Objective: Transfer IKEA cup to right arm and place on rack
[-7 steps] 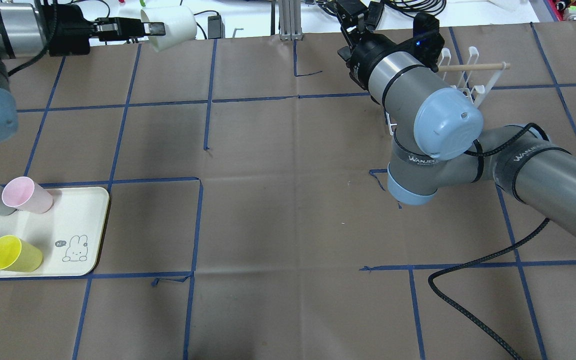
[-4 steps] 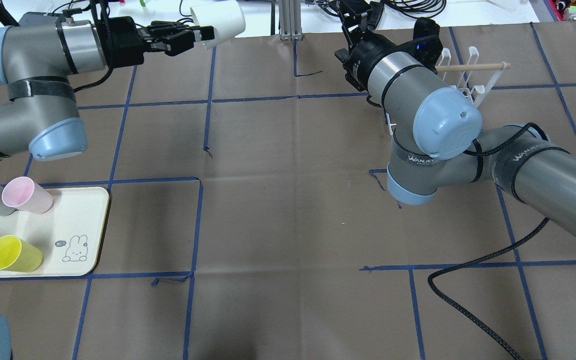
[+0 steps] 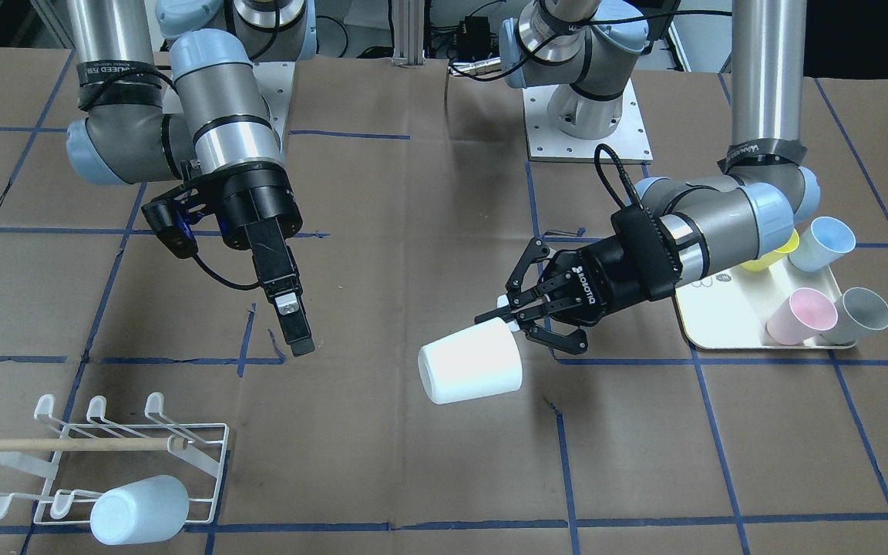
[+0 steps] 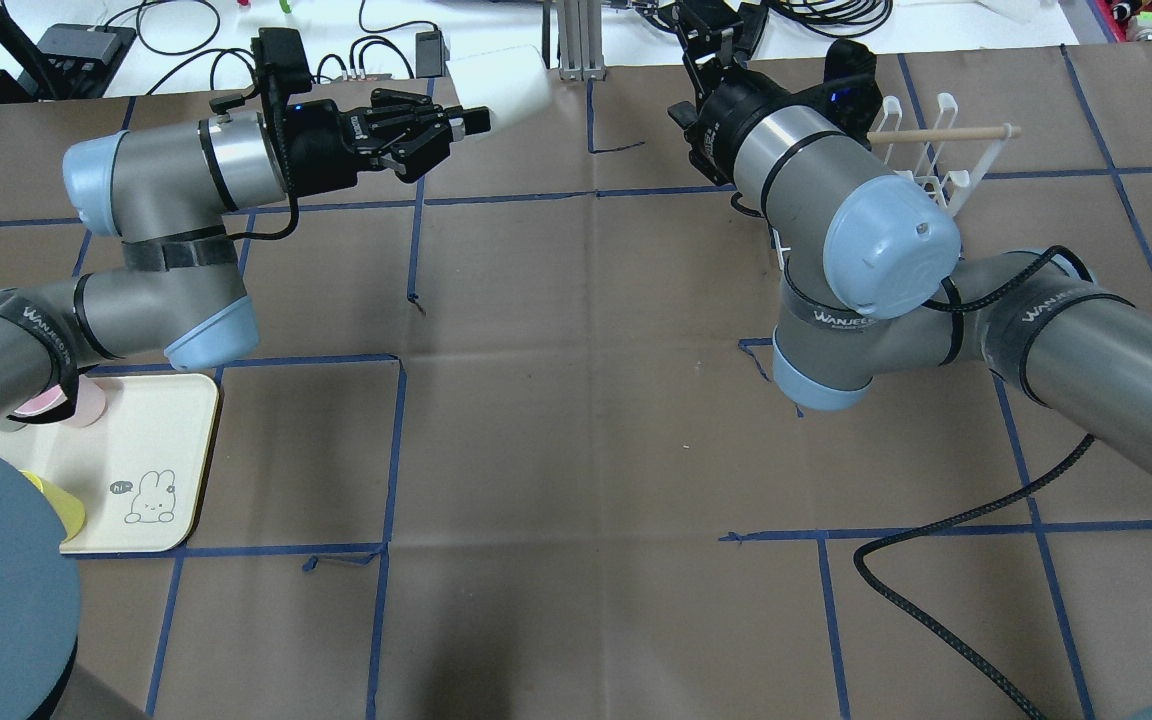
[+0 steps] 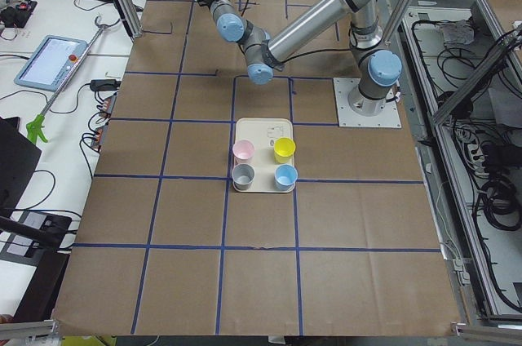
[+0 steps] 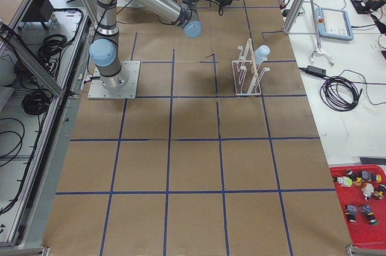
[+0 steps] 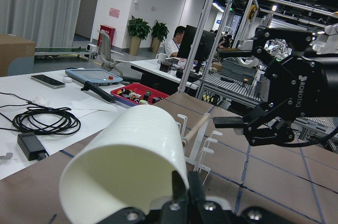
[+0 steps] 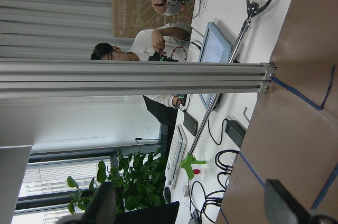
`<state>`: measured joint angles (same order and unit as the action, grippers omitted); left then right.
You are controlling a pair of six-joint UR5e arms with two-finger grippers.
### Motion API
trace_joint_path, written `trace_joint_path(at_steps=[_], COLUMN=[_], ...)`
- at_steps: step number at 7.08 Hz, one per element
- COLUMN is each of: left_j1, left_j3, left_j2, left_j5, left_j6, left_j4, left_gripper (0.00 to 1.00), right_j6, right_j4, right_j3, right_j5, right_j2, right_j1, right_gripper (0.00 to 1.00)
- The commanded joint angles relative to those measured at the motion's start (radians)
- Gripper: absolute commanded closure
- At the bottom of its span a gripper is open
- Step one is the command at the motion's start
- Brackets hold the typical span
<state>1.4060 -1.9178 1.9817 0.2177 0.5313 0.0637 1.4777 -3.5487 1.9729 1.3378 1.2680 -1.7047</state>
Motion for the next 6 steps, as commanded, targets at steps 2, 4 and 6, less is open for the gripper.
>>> trace_joint_path(at_steps=[2,4,6], left_j1=[0.112,0.116,0.116], left_j3=[-0.001,0.003,-0.004], left_j2=[0.003,0.025,0.025], left_j5=[0.153,0.157,0.166], left_j6=[-0.226,-0.312,-0.310], left_j4=[-0.185,-0.280,-0.286], left_gripper=[0.94,0.93,0.93], right_j6=[0.006,0.004,0.004], right_j4=[0.001,-0.001,-0.004], right_j3=[-0.002,0.014,0.040], right_j5=[0.003,0.017,0.018], right_j2=[-0.016,-0.016,-0.012], right_j1=[-0.016,-0.058,-0.064], right_gripper=[0.00,0.00,0.00])
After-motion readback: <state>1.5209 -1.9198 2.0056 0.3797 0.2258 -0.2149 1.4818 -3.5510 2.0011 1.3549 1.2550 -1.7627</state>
